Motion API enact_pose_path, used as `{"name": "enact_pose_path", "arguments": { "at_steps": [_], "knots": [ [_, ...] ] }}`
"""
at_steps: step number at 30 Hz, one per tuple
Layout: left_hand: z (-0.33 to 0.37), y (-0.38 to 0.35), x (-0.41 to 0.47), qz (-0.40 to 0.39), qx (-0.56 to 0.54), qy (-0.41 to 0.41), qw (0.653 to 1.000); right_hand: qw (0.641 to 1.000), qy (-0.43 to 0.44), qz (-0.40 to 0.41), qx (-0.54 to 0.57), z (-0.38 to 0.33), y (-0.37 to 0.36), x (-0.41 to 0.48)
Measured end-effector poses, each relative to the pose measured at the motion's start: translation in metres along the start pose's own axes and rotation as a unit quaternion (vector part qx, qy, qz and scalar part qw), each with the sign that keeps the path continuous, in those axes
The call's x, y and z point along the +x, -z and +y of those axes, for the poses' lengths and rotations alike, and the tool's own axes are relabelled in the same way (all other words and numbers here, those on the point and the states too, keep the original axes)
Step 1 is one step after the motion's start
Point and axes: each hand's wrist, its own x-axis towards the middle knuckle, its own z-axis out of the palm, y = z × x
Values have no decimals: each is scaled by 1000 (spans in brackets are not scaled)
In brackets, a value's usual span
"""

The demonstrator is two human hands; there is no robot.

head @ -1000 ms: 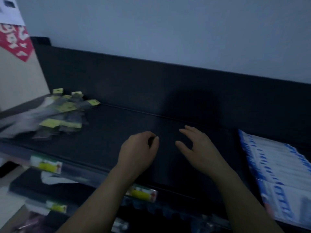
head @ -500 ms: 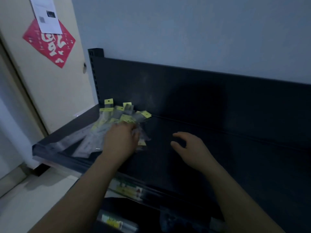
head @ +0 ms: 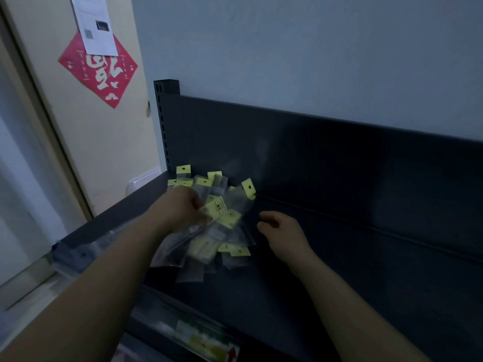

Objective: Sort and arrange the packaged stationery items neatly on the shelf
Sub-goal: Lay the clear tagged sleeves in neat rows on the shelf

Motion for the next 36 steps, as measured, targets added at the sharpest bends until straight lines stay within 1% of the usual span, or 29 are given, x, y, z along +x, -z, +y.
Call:
{"name": "enact_pose_path", "arguments": {
  "at_steps": [2, 4, 5, 6, 8, 10, 11, 14, 16, 19, 23, 25, 27, 29, 31, 33, 36],
  "knots": [
    [-7, 3, -2, -1, -52, 10, 999, 1000, -10, 4, 20, -4, -3, 3],
    [-17, 7, -4, 1, -174, 35, 984, 999, -25, 7, 26, -10, -6, 4],
    [-22, 8, -3, -3, -252, 48, 967, 999, -30, 11, 15, -14, -8, 4],
    [-26, 10, -3, -13, -329, 58, 942, 999, -38, 16, -17, -18, -10, 5],
    [-31, 9, -2, -29, -444, 72, 892, 989, -67, 15, -135, -26, -14, 8],
    [-28, 5, -5, -40, -503, 77, 860, 967, -93, 17, -235, -28, -19, 9],
    [-26, 3, -6, -42, -518, 76, 851, 963, -102, 19, -248, -28, -20, 8],
    [-19, -3, -12, -54, -542, 84, 834, 970, -116, 17, -214, -28, -14, 5],
    [-19, -10, -11, -61, -528, 80, 843, 965, -136, 10, -222, -28, -7, 7],
    [-23, -17, -11, -76, -508, 52, 856, 959, -153, 1, -238, -25, -3, 11],
    [-28, -19, -14, -64, -504, 37, 860, 952, -168, -2, -256, -21, -2, 14],
    [-29, -19, -17, -63, -511, 34, 857, 950, -178, -1, -256, -21, 1, 14],
    [-31, -17, -18, -67, -522, 31, 850, 963, -181, 15, -200, -22, 5, 12],
    [-31, -16, -18, -66, -529, 32, 846, 980, -163, 40, -107, -26, 9, 9],
    [-32, -16, -18, -60, -533, 36, 843, 990, -127, 56, 2, -32, 9, 5],
    [-31, -16, -17, -58, -542, 34, 838, 987, -101, 60, 105, -42, 3, 4],
    [-26, -13, -22, -62, -544, 20, 837, 971, -93, 14, 221, -59, -18, 7]
  ]
}}
